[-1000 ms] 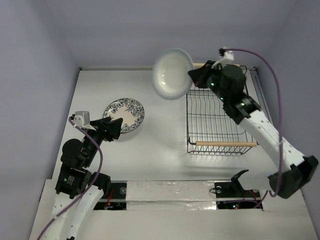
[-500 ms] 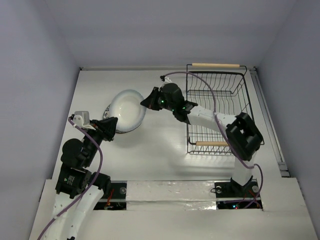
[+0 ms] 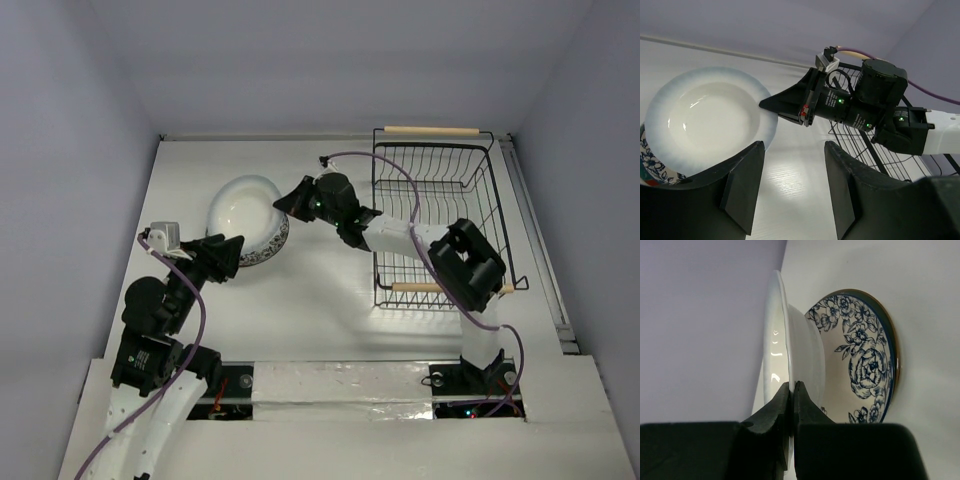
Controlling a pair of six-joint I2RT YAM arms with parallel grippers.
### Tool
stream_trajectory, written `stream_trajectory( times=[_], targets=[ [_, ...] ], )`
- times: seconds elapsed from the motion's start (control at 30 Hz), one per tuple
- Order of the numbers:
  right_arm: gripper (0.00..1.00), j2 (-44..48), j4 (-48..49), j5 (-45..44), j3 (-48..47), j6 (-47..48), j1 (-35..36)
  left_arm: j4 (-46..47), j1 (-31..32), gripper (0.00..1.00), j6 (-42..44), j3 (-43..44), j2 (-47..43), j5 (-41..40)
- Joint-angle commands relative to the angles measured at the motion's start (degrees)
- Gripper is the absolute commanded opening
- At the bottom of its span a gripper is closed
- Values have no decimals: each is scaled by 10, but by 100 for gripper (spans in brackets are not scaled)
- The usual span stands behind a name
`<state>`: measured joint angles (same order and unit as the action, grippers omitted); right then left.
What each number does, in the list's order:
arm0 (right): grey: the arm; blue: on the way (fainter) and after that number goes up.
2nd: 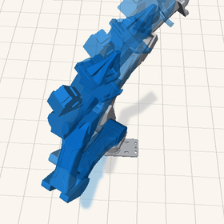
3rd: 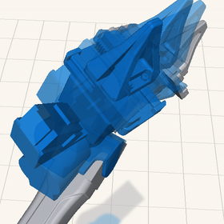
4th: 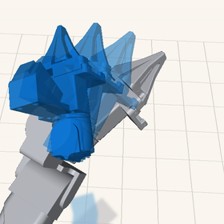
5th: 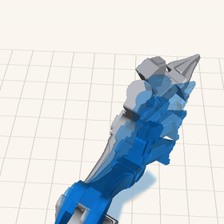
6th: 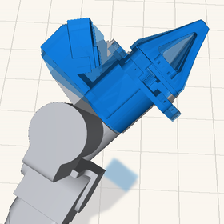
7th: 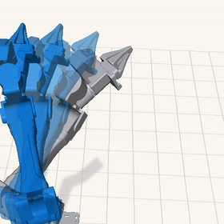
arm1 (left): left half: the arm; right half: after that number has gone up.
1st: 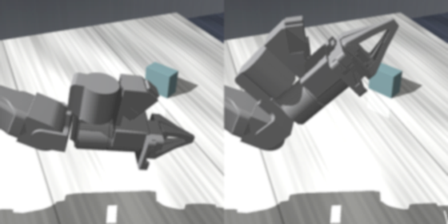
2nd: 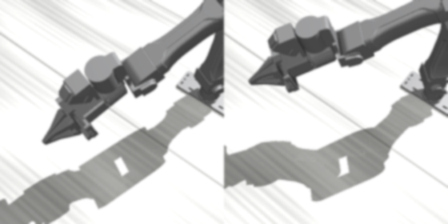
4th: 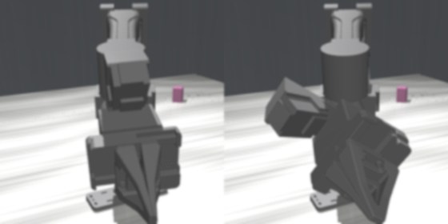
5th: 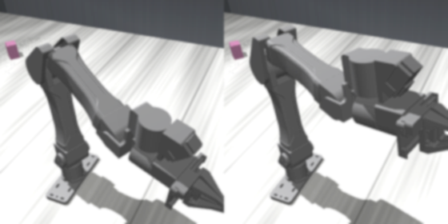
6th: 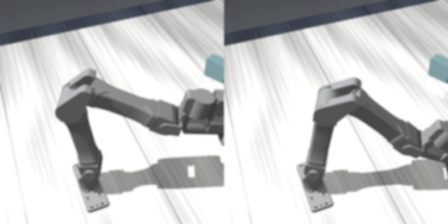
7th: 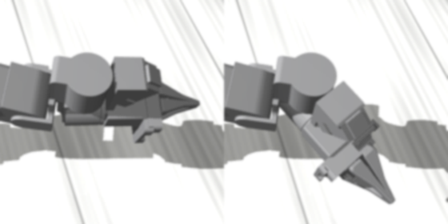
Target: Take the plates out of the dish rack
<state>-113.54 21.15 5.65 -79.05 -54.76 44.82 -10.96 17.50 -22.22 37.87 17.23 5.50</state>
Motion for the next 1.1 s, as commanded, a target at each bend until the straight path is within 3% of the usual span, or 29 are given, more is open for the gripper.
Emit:
stream_trajectory(
  times=[0.0,0.47,0.7,0.87,1.07],
  targets=[
    [0,-2,150,9,-29,-57,2,32,-4,48,2,-6,10,10],
    [1,-45,185,26,-20,-95,2,32,-10,48,2,-6,17,11],
    [33,-57,176,23,-2,-97,7,32,-10,48,2,-6,19,12],
    [40,-56,160,31,6,-66,7,33,-15,49,1,-6,20,13],
    [62,-34,134,5,23,-41,12,34,-20,49,2,-6,23,14]
  ],
)
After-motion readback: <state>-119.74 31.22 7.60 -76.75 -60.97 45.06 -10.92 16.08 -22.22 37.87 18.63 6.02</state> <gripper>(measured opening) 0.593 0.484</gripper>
